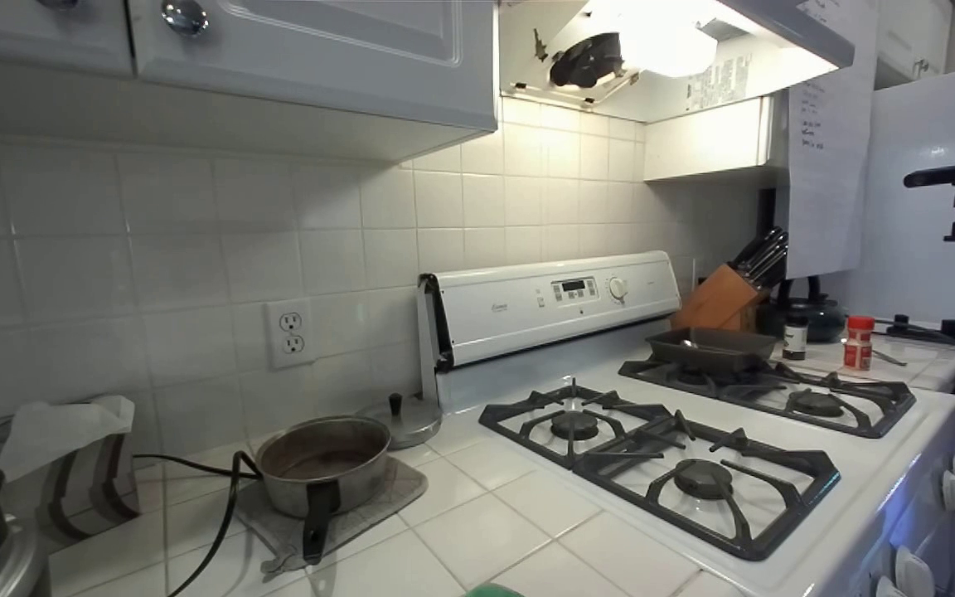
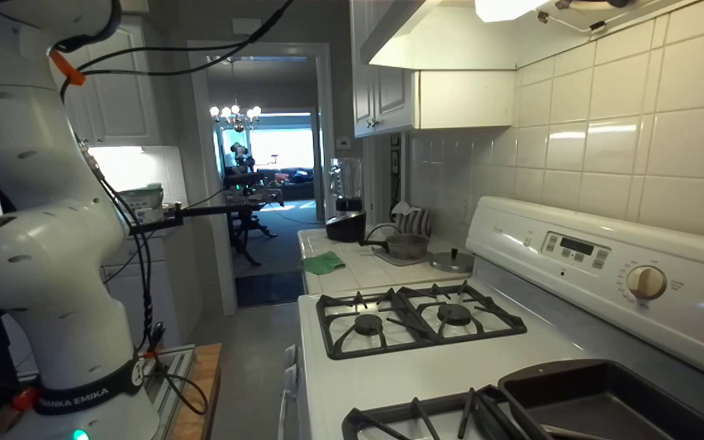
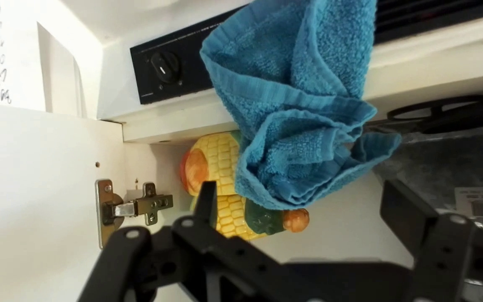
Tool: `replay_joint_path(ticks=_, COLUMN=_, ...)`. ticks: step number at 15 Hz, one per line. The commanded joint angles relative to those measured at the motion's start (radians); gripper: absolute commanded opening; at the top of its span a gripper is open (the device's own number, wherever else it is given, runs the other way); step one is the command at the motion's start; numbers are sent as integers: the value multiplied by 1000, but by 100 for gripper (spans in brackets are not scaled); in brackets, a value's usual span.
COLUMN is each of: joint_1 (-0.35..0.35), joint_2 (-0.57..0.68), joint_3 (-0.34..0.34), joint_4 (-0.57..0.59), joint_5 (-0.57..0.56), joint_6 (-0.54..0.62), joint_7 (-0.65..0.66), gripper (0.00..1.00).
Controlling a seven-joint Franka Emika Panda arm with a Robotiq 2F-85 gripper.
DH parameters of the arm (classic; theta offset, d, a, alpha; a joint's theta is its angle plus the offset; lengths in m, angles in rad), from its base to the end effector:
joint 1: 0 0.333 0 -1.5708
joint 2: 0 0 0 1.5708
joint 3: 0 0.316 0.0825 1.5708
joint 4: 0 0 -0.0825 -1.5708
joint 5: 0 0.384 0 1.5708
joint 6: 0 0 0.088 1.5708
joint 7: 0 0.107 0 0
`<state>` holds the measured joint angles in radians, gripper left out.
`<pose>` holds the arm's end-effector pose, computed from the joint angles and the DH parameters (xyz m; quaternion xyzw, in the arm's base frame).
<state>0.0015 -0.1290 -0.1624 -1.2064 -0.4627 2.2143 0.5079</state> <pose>0.4634 -0.1024 0.9482 0.7816 -0.2583 0.5537 0.1260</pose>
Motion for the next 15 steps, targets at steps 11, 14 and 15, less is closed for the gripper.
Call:
replay_joint_path(ticks=11, joint_1=32, joint_2=-181, joint_3=-69, joint_4=-374, joint_5=178, joint_6=209, joint_7=-150, gripper=100)
replay_joint_path(ticks=14, joint_1=-30, joint_2=-186, joint_3=-19, joint_4=-405, joint_5=252, joint_6=230, joint_7=-212, gripper=100)
replay_joint_path(ticks=15, joint_1=-33, joint_2=-190, joint_3=-15, joint_4=-416, joint_5=270, joint_6=237, joint_7=-227, gripper=100)
